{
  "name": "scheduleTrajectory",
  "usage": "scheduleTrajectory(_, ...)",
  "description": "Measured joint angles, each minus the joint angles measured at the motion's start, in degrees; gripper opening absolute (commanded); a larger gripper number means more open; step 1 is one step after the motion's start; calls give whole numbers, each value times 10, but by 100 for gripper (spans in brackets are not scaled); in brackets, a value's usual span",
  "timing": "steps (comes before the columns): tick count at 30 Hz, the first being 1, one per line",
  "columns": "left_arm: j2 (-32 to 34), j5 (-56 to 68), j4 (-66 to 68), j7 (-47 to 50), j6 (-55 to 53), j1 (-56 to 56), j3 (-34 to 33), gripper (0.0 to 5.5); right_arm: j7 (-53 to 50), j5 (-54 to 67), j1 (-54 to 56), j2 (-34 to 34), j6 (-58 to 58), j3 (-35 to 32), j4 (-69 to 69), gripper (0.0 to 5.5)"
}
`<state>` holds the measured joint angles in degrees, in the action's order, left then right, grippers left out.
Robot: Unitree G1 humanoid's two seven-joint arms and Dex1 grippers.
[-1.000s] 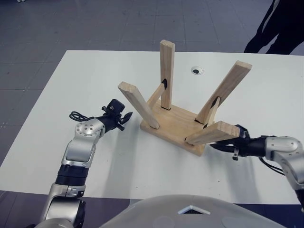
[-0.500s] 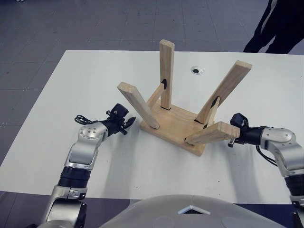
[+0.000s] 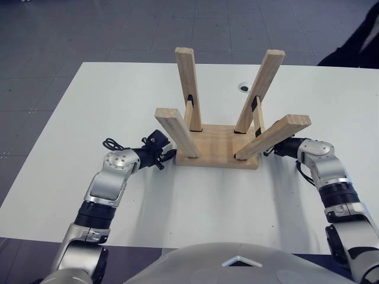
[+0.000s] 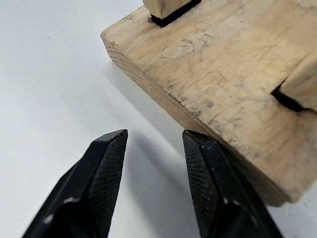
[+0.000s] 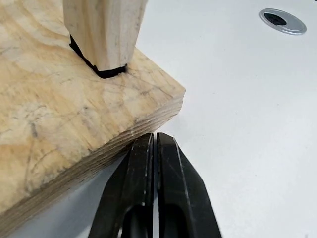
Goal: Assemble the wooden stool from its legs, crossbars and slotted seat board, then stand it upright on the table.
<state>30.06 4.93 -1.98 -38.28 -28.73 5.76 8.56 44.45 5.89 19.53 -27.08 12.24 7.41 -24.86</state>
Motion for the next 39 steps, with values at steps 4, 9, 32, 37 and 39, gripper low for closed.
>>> scheduleTrajectory(4, -8, 48, -7, 20, 0, -41, -86, 242, -20, 38, -48, -26, 97, -63, 102, 31)
scheduleTrajectory(9, -7, 161, -43, 5, -78, -96, -199, 315, 13, 163, -168, -59, 263, -136, 321, 112)
scheduleTrajectory(32, 30, 128, 186, -367, 266, 61, -7, 383, 245, 159, -113, -99, 100, -38, 184, 209)
scheduleTrajectory(37, 72, 190, 127, -347, 226, -36, -108, 415, 203, 186, -161, -152, 159, -123, 248, 227)
scheduleTrajectory(39, 88, 251, 61, -326, 175, -77, -174, 415, 193, 236, -181, -174, 223, -175, 305, 227)
